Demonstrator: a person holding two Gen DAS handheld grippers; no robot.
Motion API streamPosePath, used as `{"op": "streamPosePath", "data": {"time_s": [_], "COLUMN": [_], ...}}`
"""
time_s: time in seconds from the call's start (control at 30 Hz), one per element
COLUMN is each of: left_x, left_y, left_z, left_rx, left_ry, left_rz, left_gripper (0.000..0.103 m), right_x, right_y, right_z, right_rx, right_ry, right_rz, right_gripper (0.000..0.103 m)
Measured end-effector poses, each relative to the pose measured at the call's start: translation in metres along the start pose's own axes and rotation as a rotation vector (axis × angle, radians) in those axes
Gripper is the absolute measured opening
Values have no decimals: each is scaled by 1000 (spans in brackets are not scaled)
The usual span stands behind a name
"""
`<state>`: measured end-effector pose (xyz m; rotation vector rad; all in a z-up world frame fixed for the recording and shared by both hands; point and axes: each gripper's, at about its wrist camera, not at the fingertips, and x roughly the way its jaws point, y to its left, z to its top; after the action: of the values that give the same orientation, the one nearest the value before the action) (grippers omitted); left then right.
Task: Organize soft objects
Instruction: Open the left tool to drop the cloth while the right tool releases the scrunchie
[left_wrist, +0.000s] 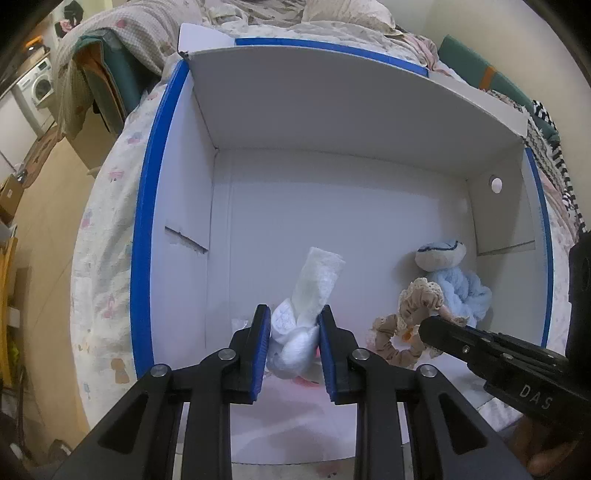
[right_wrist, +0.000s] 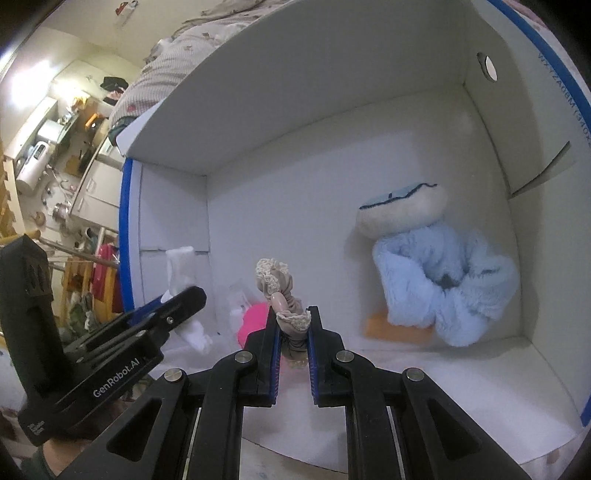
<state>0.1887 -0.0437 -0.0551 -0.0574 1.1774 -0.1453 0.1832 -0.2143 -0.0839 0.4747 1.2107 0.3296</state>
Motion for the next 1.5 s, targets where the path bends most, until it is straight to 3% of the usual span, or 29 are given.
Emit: {"op": "streamPosePath", "data": {"time_s": [0.1,0.17,0.33,0.63,0.73,0.8,0.83,1.5], "left_x": [0,0,-4,-14,-17,-19,-19,-46], "left_y": [-2,-2,-1,2,3,3,3,12], "left_z": [-1,0,-1,-1,-1,-1,-1,-19], "left_rx": [2,3,13,20,14,16,20,-21], "left_ry": [7,10,-22,-47,-57,-61,-61,-115], "left_rz": [3,6,44,44,34,32,33,30], "left_gripper": [31,46,51,59,64,64,64,65], "right_x": [1,0,-1,-15,-17,-21,-24,-53], "right_y": [1,0,-1,-11,-13,-14,-15,-16], "right_z": [1,1,3,3,3,3,3,-17], "right_rx": [-2,6,20,33,34,39,41,37], "right_ry": [-4,-7,-22,-86,-98,-119,-134,-209], "right_rz": [-13,-18,-27,-38,-42,-45,-46,-71], "right_gripper": [15,15,15,20,37,77,79,79]}}
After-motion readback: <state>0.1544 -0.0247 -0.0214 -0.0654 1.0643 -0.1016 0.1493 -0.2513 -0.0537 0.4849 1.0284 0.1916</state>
